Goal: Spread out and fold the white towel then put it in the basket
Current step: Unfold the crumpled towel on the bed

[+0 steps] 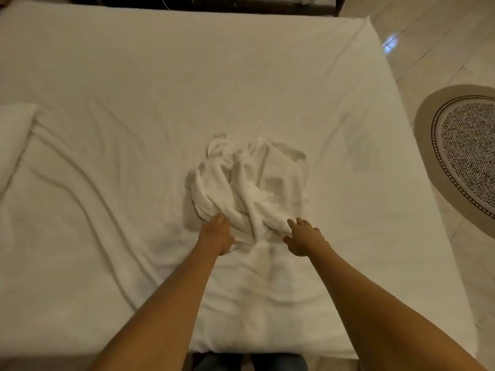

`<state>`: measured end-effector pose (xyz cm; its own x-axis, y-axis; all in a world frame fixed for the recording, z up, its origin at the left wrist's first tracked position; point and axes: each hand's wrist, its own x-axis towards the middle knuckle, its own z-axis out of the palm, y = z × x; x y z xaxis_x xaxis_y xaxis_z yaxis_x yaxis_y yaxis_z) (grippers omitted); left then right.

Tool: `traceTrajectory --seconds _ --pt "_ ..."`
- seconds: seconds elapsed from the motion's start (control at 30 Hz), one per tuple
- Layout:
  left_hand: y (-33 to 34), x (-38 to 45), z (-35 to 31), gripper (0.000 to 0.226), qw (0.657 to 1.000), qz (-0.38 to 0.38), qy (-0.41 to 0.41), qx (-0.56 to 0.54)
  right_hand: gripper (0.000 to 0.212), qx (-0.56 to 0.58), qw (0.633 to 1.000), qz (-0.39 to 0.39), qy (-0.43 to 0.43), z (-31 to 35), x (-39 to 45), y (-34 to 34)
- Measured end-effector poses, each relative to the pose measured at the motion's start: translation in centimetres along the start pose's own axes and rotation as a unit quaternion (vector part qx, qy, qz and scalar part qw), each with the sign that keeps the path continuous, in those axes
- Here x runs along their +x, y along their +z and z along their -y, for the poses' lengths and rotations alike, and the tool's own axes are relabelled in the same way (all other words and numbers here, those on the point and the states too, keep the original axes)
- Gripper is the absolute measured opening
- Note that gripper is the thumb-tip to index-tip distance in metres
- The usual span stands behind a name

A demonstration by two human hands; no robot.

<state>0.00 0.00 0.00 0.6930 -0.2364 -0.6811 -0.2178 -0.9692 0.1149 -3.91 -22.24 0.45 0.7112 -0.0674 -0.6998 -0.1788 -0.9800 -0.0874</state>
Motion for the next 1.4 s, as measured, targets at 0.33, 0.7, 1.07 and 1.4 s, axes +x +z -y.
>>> traceTrajectory --seconds 0.33,0.7,1.07,1.4 --pt "1.9 2.6 -0.1 0.064 1.000 -0.014 0.007 0.020 0.059 -0.022 1.000 0.005 -0.001 -2.2 3.2 1.9" --pt "6.4 7.9 2.7 0.046 0.986 -0.130 -0.001 0.103 0.082 -0.052 0.997 -0.041 -0.033 -2.9 9.5 6.3" --pt "9.4 8.7 3.4 0.040 0.961 -0.245 0.034 0.120 0.042 -0.050 0.983 -0.167 -0.057 -2.7 10.9 9.4" --pt "10.0 8.1 4.9 0.042 0.941 -0.286 0.084 0.159 0.028 0.023 0.960 -0.279 -0.011 -2.6 7.4 10.4"
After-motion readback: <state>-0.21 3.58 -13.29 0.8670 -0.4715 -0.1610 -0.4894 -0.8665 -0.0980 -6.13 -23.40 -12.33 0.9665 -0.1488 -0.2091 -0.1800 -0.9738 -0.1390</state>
